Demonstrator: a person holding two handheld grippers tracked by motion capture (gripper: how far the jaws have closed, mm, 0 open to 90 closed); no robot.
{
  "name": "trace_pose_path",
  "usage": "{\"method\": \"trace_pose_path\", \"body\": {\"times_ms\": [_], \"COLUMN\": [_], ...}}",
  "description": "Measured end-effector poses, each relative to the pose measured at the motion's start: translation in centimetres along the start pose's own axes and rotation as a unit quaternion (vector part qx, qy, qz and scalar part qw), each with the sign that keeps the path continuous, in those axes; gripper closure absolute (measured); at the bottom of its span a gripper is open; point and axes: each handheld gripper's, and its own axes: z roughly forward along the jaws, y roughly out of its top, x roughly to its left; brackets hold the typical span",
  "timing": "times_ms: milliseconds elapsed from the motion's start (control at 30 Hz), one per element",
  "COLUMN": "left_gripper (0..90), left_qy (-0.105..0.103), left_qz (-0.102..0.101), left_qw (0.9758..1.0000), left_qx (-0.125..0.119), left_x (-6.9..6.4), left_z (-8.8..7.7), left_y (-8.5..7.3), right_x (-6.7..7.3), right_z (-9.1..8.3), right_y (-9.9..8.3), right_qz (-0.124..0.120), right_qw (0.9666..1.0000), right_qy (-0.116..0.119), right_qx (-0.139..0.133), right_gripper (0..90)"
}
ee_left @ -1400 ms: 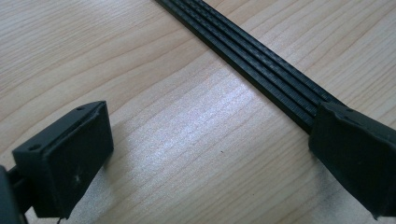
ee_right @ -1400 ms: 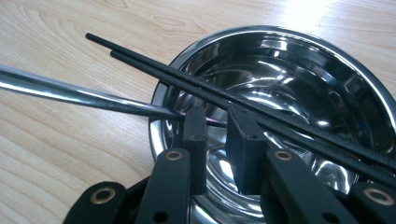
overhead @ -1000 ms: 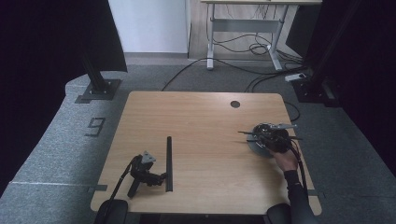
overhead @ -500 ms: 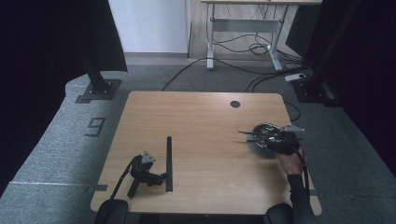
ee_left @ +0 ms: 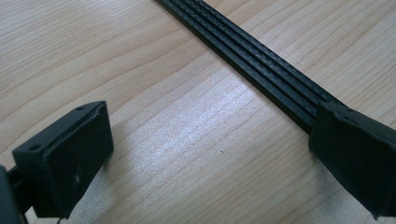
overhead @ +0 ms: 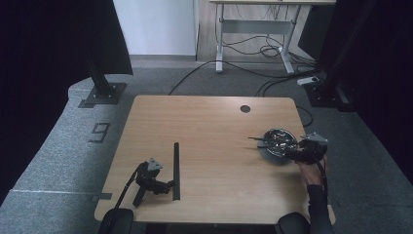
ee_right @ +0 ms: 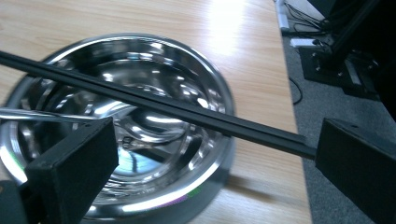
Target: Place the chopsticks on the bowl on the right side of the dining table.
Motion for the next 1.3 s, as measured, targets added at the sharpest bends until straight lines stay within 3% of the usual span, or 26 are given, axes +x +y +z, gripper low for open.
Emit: {"method": "trace_pose_path", "body": {"times_ms": [167,367,533,700,967,1300], "left_gripper": [0.0,0.0,0.0,0.0,0.0,0.0], "left_qy": [0.000,0.000,0.000,0.000,0.000,0.000], "left_qz": [0.000,0.000,0.000,0.000,0.000,0.000], "left_qw": [1.0000,1.0000,1.0000,1.0000,1.0000,1.0000], "left_qx": [0.000,0.000,0.000,0.000,0.000,0.000], "left_x": [0.0,0.0,0.0,0.0,0.0,0.0], "left_z": [0.0,0.0,0.0,0.0,0.0,0.0], "left_y": [0.0,0.0,0.0,0.0,0.0,0.0], "right_x": [-0.7,-0.8,-1.6,-2.1,-2.5,-2.8], "right_z": [0.4,1.0,1.2,1.4,1.5,2.0], "right_y": [-0.6,-1.2,-1.7,-1.9,-2.0,-2.2], "right_qz": [0.009,0.000,0.012,0.032,0.040,0.060], "right_qw": [0.9999,0.9998,0.9995,0.9992,0.9988,0.9980], "right_qy": [-0.009,-0.017,-0.028,-0.018,-0.017,0.002], "right_qx": [-0.005,-0.011,-0.012,-0.019,-0.022,-0.019], "right_gripper": [0.0,0.0,0.0,0.0,0.0,0.0]}}
